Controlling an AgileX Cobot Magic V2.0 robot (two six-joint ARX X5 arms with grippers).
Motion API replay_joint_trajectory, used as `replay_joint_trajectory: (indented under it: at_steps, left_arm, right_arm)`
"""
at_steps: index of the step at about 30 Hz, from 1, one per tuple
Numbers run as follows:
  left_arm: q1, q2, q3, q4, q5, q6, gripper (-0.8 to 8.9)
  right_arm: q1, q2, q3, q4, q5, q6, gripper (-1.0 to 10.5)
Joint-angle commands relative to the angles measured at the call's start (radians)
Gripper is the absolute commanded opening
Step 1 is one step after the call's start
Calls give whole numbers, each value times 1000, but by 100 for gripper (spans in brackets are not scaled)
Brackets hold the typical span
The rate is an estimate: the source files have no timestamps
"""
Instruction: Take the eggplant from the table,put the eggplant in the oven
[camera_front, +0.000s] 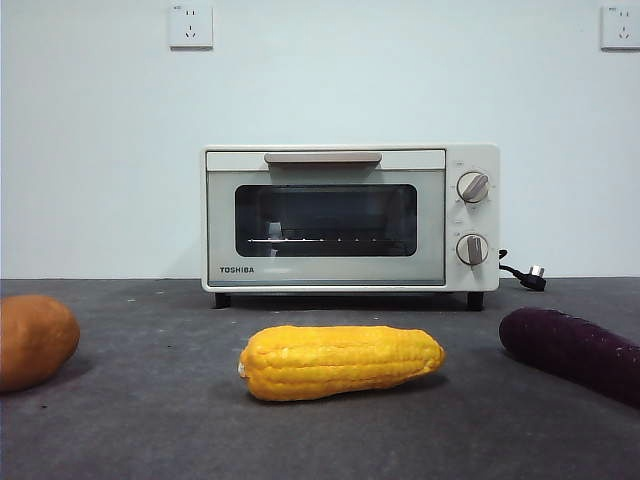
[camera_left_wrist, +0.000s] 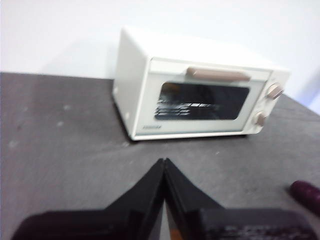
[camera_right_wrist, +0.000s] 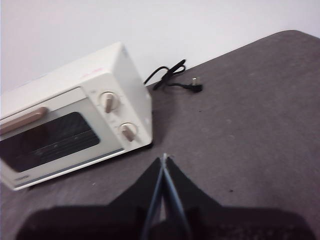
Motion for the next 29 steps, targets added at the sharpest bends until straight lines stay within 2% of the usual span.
replay_joint_trajectory:
  at_steps: [1, 5, 11, 14, 21, 29]
  left_arm:
    - [2, 69, 77, 2, 23, -3, -6]
    - [1, 176, 213, -49, 35, -3, -6]
    - [-4, 301, 407, -164, 55, 11, -6]
    - [-24, 348, 494, -195, 71, 28, -6]
    - [-90, 430, 653, -209, 88, 27, -6]
    - [-196, 511, 776, -283, 79, 66, -6]
  right_arm:
    - [0, 59, 83, -28, -37, -53, -8]
    - [5, 165, 216, -91, -69, -106, -8]
    - [11, 308, 401, -176, -74, -137, -8]
    - [14, 375, 484, -213, -111, -165, -8]
    - [14, 496, 644, -251, -185, -166, -8]
    - [77, 594, 811, -298, -193, -167, -8]
